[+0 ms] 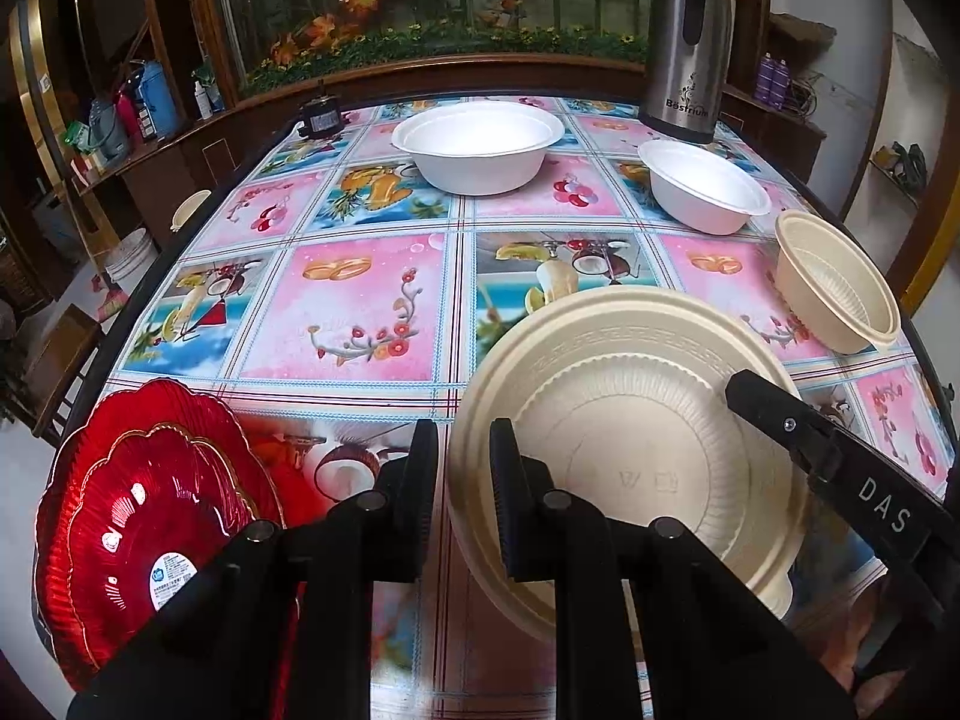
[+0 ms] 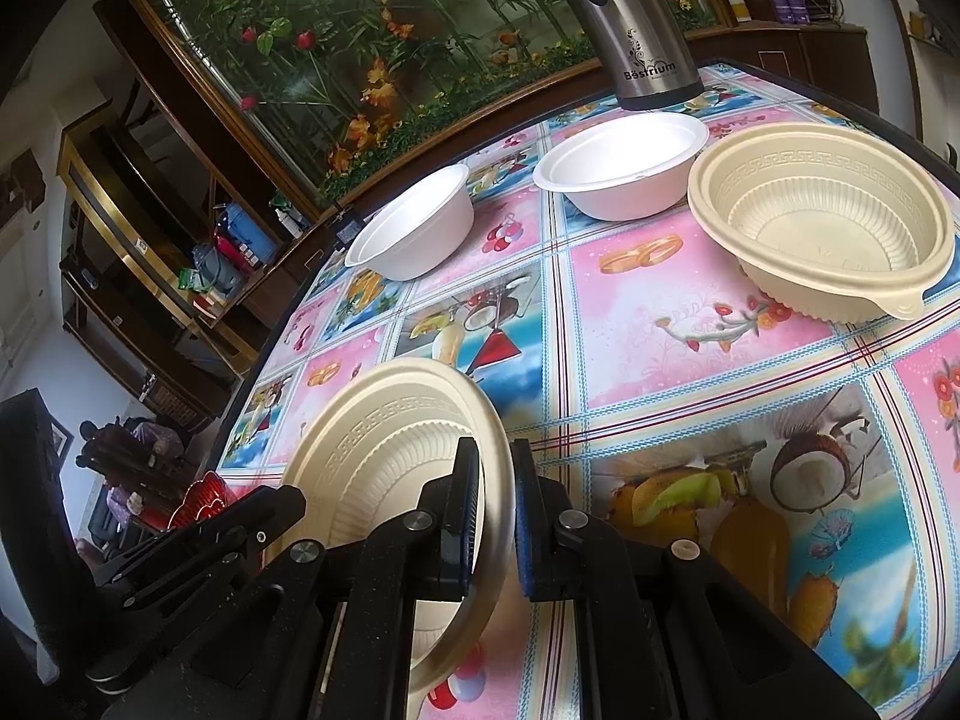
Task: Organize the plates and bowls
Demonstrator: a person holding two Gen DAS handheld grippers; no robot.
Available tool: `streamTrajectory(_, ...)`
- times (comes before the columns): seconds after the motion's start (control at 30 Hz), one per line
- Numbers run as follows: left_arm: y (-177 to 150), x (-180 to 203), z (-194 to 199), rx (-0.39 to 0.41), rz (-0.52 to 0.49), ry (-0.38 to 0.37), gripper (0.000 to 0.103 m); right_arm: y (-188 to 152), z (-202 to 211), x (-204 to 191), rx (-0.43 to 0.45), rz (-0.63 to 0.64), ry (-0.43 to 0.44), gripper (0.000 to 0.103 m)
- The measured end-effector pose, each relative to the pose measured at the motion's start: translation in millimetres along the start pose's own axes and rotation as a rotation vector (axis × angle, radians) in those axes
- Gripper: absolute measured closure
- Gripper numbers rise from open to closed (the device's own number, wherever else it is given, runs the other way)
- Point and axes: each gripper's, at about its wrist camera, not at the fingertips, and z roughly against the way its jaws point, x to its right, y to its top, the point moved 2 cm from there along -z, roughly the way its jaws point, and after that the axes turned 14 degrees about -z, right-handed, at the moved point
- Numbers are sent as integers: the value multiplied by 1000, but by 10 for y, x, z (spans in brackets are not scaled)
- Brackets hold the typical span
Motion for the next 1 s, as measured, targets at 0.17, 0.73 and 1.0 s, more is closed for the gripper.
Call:
streamTrajectory(0.17,-3,3,29,9,-4,-1,88,2,7,-9,5,-4,10,93)
streamTrajectory(0.73,-57,-68,232,37,2,-52,88,-161,119,-113,9,-5,103,92)
streamTrajectory(1.0,-120,-239,355,49,39,-76,88,-198,286,-392,56,40,101,92)
